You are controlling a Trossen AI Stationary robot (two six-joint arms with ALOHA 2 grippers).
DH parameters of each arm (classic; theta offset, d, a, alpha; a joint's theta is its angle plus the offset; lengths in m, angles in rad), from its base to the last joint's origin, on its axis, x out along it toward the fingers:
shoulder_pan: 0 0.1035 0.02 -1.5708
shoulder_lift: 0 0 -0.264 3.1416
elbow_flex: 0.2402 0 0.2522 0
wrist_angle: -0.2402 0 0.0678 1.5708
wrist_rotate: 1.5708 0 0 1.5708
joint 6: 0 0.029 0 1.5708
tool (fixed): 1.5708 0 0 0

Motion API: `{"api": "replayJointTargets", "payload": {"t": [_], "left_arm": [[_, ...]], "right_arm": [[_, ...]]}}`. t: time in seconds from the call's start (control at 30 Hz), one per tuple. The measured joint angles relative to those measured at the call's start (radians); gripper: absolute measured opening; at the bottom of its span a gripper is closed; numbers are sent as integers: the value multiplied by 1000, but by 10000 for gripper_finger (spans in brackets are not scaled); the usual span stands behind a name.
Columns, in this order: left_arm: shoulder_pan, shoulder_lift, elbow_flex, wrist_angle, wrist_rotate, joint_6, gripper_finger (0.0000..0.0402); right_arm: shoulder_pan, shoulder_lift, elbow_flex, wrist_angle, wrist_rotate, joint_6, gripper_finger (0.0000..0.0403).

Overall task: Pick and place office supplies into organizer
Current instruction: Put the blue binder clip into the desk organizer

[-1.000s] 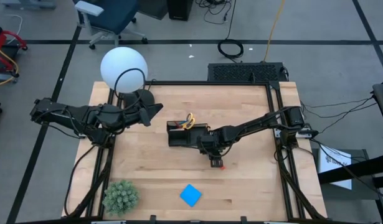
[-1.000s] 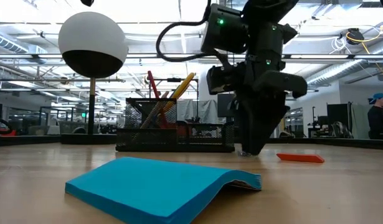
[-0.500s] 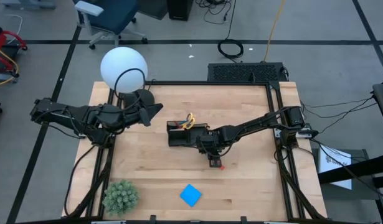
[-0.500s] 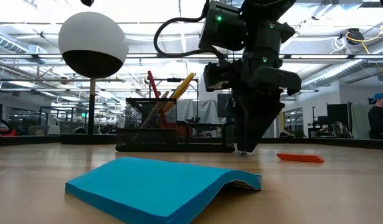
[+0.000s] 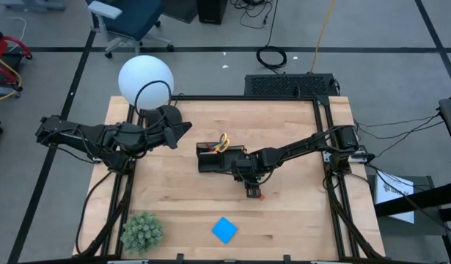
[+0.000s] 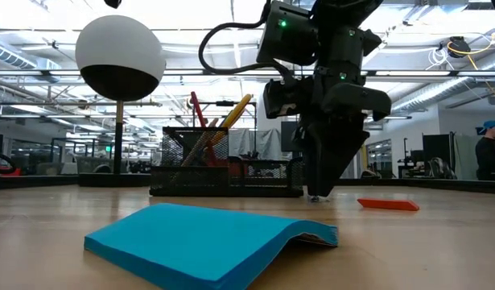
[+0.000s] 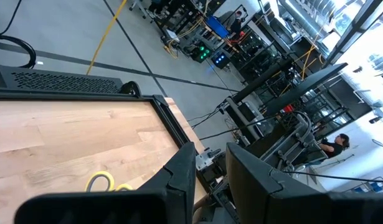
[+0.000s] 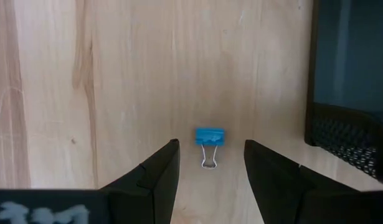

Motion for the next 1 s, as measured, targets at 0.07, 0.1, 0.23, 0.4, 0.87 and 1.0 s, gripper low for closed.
{"api": "replayJointTargets", "payload": {"t": [0.07,0.1,0.23,0.4,0.87,1.0], "left_arm": [[0,0,0,0,0,-1,81],[0,0,0,0,0,-1,81],[0,0,0,0,0,-1,81],[0,0,0,0,0,-1,81],[0,0,0,0,0,-1,81],[0,0,0,0,0,0,81]], "right_arm": [[0,0,0,0,0,0,169],[0,0,0,1,0,0,169],[0,2,0,6,0,5,169],[0,9,3,9,-1,28,169],[6,9,4,16,0,26,169],[6,24,9,21,0,27,169]]}}
